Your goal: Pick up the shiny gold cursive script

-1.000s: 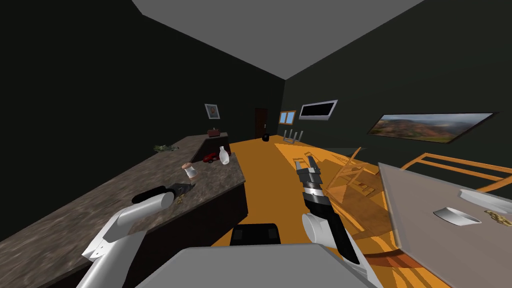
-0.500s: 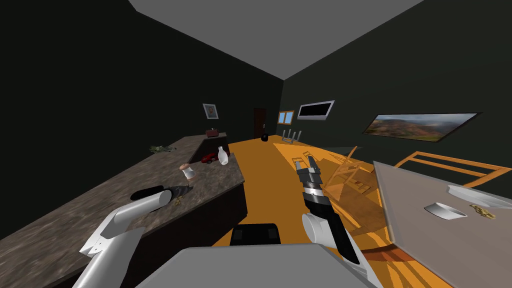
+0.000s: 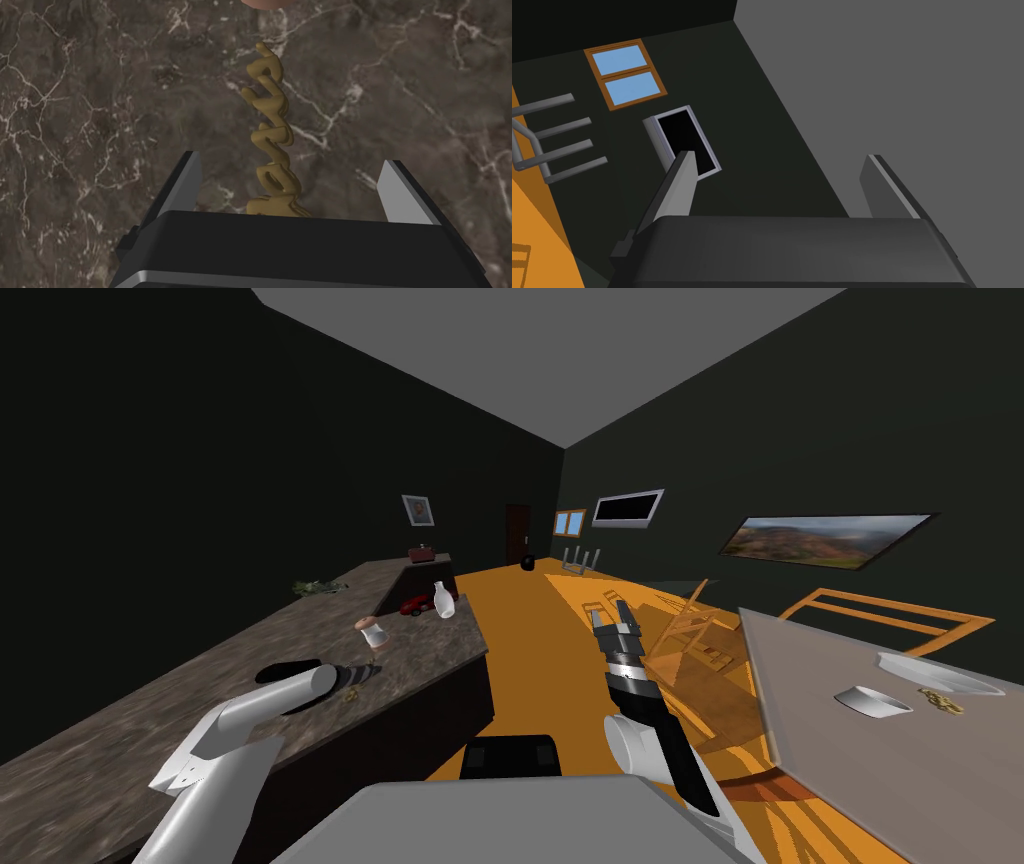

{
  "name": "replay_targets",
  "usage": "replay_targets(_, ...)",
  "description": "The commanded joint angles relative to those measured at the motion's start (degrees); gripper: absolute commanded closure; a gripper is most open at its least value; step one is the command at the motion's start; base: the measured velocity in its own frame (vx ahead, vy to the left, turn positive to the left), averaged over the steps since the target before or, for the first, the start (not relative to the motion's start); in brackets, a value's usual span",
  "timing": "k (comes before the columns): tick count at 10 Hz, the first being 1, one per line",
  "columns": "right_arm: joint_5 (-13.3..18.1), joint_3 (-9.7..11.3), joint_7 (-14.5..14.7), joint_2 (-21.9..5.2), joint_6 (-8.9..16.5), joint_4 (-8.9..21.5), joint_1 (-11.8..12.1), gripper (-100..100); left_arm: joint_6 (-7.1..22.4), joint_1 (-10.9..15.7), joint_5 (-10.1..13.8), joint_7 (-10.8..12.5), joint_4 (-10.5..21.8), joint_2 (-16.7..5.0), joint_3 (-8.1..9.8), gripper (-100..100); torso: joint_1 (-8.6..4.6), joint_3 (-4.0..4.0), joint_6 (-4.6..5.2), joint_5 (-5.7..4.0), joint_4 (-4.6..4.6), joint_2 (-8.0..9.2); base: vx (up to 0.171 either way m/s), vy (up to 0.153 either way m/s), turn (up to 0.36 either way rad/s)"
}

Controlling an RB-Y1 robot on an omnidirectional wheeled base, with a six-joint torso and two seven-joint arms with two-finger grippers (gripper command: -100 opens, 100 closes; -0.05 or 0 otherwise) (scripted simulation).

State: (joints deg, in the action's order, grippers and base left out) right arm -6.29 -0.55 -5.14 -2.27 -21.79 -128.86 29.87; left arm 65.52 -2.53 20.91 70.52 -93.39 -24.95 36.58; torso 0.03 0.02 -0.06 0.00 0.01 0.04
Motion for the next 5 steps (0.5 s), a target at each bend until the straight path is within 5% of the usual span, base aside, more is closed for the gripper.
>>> replay_targets(1,0.0,0.0,0.0,0.0,0.0,0.0,0.0,0,2.13,0.36,0.2,1.52,0.75,-0.64,0.67,-100,0.0,0.0,0.0,0.0,0.0,0.0,-0.004,0.004,-0.016)
replay_targets(4,0.0,0.0,0.0,0.0,0.0,0.0,0.0,0,3.28,0.75,0.18,2.42,1.36,-1.1,1.02,-100,0.01,0.0,0.0,0.0,0.0,0.01,-0.002,0.004,-0.009)
replay_targets(5,0.0,0.0,0.0,0.0,0.0,0.0,0.0,0,3.54,0.78,0.18,2.61,1.4,-1.14,1.06,0,0.0,0.0,0.0,0.0,0.0,0.0,0.0,0.0,0.0)
